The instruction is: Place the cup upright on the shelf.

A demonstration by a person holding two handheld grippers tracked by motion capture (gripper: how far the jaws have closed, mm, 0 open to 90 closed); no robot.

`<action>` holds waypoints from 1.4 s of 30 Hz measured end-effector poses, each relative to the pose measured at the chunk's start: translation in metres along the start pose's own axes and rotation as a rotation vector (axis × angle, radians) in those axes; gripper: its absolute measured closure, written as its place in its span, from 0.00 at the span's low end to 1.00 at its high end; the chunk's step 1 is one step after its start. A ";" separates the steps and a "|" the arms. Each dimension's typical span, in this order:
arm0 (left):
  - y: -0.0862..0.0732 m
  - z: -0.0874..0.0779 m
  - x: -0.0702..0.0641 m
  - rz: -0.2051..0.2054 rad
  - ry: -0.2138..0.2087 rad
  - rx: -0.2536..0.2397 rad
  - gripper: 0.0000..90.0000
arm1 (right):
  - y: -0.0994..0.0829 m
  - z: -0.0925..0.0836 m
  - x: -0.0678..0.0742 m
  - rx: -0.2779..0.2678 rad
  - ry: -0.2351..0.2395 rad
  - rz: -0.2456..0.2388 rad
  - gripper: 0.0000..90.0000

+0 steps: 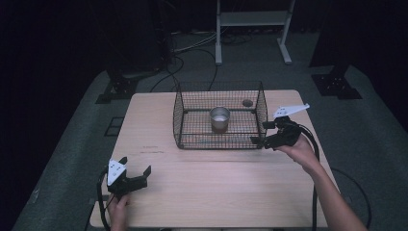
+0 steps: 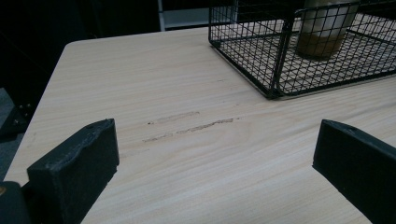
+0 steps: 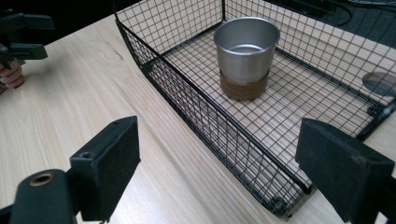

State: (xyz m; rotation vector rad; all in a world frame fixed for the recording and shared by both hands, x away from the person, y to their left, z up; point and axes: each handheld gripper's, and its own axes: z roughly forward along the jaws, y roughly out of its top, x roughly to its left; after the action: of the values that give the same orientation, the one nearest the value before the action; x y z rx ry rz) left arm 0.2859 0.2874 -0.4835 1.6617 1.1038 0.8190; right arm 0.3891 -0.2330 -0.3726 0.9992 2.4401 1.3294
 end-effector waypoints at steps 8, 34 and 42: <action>0.000 0.000 -0.001 0.010 0.003 0.002 0.00 | -0.011 0.000 0.000 -0.004 -0.006 0.006 0.15; 0.000 0.000 -0.001 0.009 0.004 0.005 0.00 | -0.058 -0.015 0.006 -0.016 -0.027 0.014 0.15; 0.000 0.000 -0.001 0.011 0.004 0.004 0.00 | -0.069 -0.016 0.008 -0.009 -0.032 0.024 0.15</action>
State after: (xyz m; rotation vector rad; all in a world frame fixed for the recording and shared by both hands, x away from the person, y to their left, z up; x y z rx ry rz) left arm 0.2858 0.2861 -0.4836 1.6717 1.1007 0.8281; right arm 0.3429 -0.2641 -0.4175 1.0423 2.4045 1.3198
